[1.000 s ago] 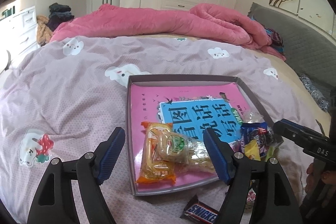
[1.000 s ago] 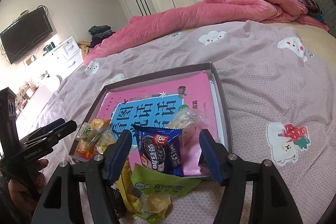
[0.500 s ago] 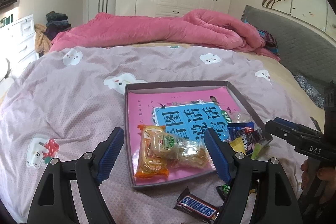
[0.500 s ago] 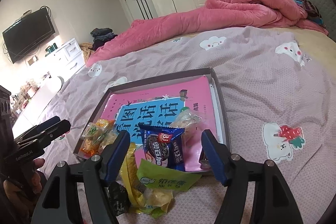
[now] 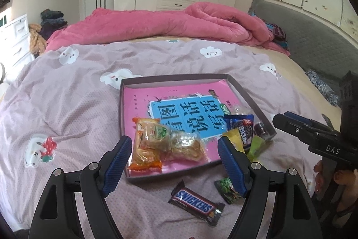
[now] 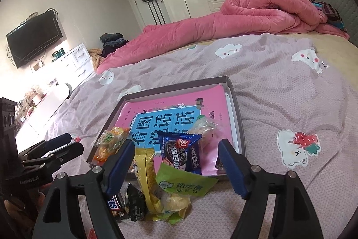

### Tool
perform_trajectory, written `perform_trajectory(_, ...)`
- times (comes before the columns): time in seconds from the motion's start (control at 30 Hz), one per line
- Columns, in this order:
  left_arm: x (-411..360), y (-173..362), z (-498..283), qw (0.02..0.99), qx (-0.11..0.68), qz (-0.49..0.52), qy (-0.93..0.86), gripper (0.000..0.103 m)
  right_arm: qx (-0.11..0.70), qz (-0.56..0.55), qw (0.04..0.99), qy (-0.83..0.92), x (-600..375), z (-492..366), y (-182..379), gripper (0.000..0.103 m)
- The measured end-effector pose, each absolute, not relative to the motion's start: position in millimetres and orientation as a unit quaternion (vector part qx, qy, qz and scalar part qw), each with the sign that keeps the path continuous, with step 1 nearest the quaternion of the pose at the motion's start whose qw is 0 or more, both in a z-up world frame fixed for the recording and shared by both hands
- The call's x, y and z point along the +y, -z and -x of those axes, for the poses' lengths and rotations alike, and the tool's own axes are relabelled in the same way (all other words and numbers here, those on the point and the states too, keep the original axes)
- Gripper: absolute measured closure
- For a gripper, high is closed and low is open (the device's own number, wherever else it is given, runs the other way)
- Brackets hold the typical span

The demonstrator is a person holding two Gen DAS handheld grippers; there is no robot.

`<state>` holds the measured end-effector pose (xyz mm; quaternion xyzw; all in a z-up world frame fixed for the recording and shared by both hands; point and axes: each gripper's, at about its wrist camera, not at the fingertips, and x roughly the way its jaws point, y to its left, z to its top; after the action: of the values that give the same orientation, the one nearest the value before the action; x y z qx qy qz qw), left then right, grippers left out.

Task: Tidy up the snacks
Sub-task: 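Move both open tools back toward the remaining snacks beside the tray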

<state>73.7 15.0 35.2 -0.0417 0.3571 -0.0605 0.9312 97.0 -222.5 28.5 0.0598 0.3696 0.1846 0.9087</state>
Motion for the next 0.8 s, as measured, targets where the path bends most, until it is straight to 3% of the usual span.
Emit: perform_trajectory(0.8,-37.2,-11.0,-46.7,0.909,0.397,-0.014,0.126,0.023,0.389,-0.061,0.904,-0.168,-236.7,-74.3,-22.3,0.026)
